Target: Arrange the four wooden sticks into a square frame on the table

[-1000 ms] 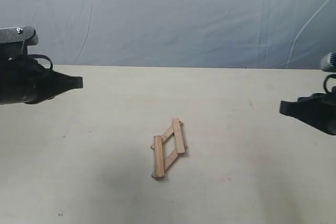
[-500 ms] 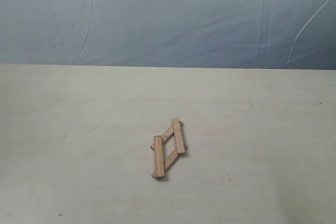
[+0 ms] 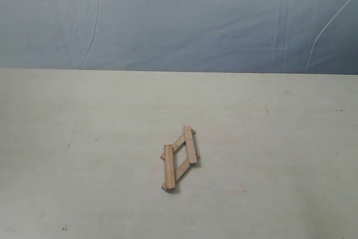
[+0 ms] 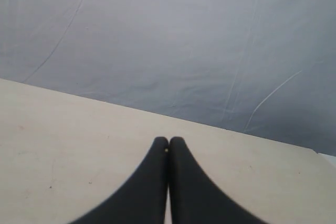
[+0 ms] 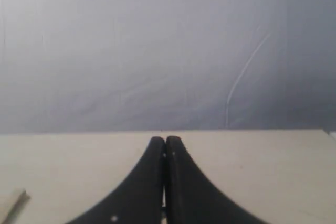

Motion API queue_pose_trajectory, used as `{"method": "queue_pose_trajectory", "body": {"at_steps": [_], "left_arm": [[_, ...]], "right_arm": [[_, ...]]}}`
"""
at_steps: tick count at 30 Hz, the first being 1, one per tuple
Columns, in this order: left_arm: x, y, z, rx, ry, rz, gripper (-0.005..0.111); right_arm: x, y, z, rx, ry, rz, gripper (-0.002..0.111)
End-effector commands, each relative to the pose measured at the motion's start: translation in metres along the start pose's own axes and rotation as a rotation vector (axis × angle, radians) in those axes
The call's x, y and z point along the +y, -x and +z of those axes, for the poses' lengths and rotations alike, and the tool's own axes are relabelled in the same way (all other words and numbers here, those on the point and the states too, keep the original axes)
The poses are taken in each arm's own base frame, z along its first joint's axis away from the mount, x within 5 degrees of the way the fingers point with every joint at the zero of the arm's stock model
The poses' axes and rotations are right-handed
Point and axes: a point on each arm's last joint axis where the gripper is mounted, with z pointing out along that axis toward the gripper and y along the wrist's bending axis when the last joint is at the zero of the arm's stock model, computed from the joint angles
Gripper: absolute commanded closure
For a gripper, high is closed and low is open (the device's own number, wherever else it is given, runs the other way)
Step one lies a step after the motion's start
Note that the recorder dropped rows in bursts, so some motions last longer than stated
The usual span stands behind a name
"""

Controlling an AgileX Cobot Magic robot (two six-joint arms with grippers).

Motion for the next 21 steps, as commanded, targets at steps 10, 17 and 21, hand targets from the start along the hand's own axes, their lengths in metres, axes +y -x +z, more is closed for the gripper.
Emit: {"method": "queue_pose_trajectory", "body": {"at_steps": [10,17,21], "left_arm": [[0.004,-0.001,0.0,-0.015,0.033,0.006,0.107],[0.017,0.003,-0.001,-0.165,0.138,0.029,0.107],[-0.004,0.003,0.0,-0.182,-0.065,0.379,0.107]], "right_arm": [[-0.005,-0.038,-0.008,0.418,-0.029,-0.268,0.109],[-0.005,-0.024,-0.004,0.252,-0.054,-0.218,0.109],[-0.006,-0.029,-0.005,0.308,-0.063,-0.138,0.109]]}}
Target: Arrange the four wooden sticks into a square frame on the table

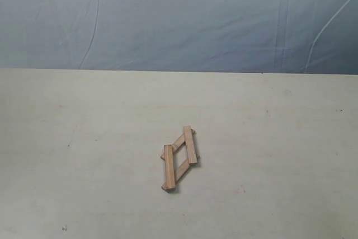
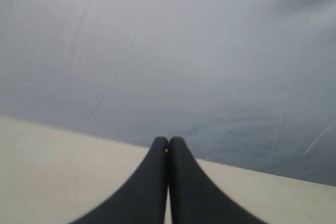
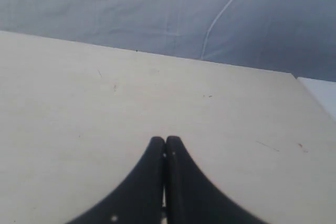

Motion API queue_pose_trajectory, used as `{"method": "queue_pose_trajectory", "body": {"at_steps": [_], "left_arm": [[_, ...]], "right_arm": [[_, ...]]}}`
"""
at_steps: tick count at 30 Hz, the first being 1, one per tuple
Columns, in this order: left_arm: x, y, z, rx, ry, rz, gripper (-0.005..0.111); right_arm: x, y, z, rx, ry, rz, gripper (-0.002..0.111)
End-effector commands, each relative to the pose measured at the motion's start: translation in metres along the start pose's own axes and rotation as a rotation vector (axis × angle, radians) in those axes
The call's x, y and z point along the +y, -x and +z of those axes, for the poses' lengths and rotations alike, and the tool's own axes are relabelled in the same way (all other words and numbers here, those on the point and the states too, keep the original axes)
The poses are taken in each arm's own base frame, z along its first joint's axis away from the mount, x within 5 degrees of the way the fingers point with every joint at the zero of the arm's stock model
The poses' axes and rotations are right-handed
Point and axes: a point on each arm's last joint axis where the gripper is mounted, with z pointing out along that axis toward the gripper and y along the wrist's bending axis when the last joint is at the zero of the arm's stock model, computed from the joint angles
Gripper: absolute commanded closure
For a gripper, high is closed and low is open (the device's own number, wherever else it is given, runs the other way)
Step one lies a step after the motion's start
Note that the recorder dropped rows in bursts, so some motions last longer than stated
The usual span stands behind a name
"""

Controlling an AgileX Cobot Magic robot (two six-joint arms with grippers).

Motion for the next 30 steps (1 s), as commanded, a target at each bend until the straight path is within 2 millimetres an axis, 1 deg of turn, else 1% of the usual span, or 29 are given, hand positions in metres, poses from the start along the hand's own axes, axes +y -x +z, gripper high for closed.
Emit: {"method": "queue_pose_trajectory", "body": {"at_steps": [1,2,5,9,12,13,15,24,30], "left_arm": [[-0.018,-0.001,-0.001,-0.025,-0.186,0.244,0.107],[-0.017,-0.003,-0.001,0.004,-0.171,0.238,0.107],[-0.004,-0.015,-0.001,0.145,-0.014,0.189,0.107],[0.011,-0.023,-0.004,0.24,0.196,0.159,0.107],[0.018,-0.029,-0.011,0.308,0.288,0.169,0.107],[0.018,-0.031,-0.014,0.326,0.3,0.178,0.107],[0.017,-0.029,-0.016,0.289,0.292,0.181,0.107],[0.018,-0.032,-0.017,0.323,0.301,0.172,0.107],[0.018,-0.031,-0.017,0.315,0.299,0.168,0.107]], "right_arm": [[-0.001,-0.003,0.0,0.027,-0.006,0.079,0.109],[-0.001,-0.003,0.0,0.027,-0.006,0.082,0.109],[-0.001,-0.003,0.0,0.027,-0.006,0.082,0.109],[-0.001,-0.002,0.0,0.019,-0.006,0.082,0.109],[-0.001,-0.002,0.0,0.019,-0.006,0.082,0.109],[-0.001,-0.002,0.0,0.019,-0.006,0.082,0.109],[-0.001,-0.002,0.0,0.019,-0.006,0.084,0.109],[-0.001,-0.002,0.0,0.019,-0.006,0.084,0.109],[-0.001,-0.002,0.0,0.019,-0.006,0.084,0.109]]}}
